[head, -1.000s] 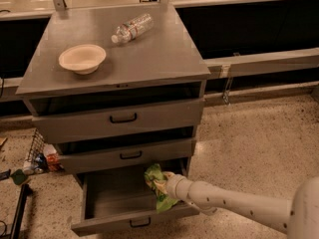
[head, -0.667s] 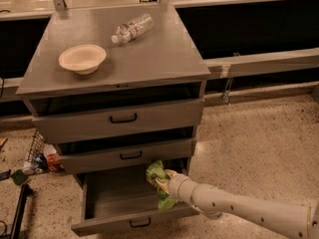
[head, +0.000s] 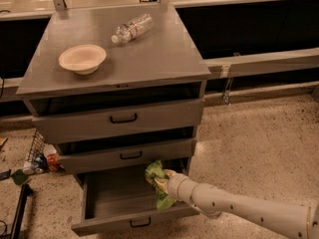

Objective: Pick green rice chip bag from bottom drawer and place on counter

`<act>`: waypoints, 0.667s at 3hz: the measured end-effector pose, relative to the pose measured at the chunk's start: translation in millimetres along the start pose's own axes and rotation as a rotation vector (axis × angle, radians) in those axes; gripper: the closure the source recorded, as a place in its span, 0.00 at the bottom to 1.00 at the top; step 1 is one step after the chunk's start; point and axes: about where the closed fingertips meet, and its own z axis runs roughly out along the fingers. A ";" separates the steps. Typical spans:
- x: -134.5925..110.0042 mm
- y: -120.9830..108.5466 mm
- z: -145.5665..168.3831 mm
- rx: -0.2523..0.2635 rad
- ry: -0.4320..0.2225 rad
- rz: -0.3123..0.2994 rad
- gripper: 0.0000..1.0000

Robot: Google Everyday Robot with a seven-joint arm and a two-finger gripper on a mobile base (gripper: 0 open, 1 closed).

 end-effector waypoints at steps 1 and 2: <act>-49.8 -26.0 -48.5 0.000 -0.139 -0.021 1.00; -106.7 -73.6 -102.8 0.039 -0.283 -0.062 1.00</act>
Offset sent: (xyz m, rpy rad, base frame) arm -0.0062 -0.0980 0.2417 0.2884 -0.3182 0.2147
